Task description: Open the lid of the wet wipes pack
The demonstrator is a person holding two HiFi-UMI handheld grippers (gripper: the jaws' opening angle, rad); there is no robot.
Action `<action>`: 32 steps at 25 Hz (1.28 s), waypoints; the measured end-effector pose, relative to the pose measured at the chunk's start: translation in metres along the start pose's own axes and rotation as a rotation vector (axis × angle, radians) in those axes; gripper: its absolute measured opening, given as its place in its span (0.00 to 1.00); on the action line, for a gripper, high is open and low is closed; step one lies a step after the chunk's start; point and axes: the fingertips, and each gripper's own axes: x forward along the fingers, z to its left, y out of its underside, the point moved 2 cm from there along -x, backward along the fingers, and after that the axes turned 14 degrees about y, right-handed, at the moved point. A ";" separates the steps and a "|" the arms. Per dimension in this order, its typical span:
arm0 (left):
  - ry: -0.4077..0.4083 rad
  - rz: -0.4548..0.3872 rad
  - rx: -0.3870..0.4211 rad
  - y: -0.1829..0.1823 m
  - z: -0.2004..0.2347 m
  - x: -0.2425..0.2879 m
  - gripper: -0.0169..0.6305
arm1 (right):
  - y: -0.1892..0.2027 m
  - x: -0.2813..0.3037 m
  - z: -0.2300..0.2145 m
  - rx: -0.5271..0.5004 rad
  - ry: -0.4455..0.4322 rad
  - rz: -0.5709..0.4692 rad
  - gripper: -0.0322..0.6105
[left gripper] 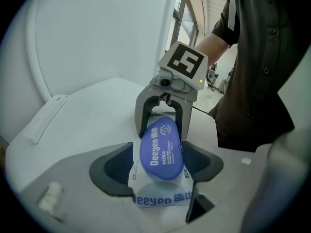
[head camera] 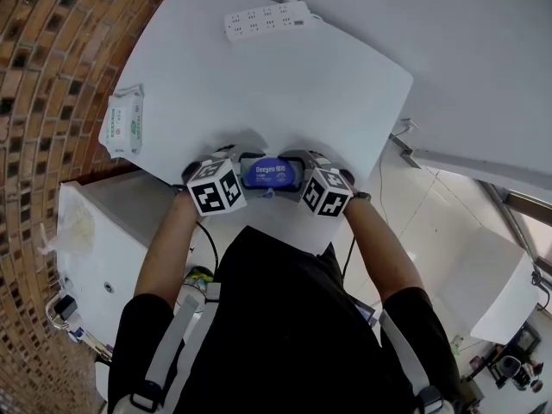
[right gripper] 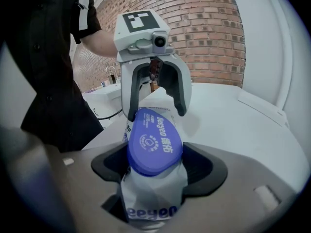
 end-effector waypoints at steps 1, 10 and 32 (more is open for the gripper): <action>-0.003 -0.014 -0.008 -0.001 0.001 -0.003 0.53 | 0.000 0.000 0.000 0.000 0.001 0.000 0.56; -0.032 -0.065 -0.020 -0.010 0.011 -0.023 0.53 | 0.000 -0.001 -0.001 0.005 0.004 0.001 0.56; -0.200 -0.099 -0.080 -0.009 0.085 -0.067 0.52 | 0.017 -0.042 -0.024 0.205 0.281 0.003 0.64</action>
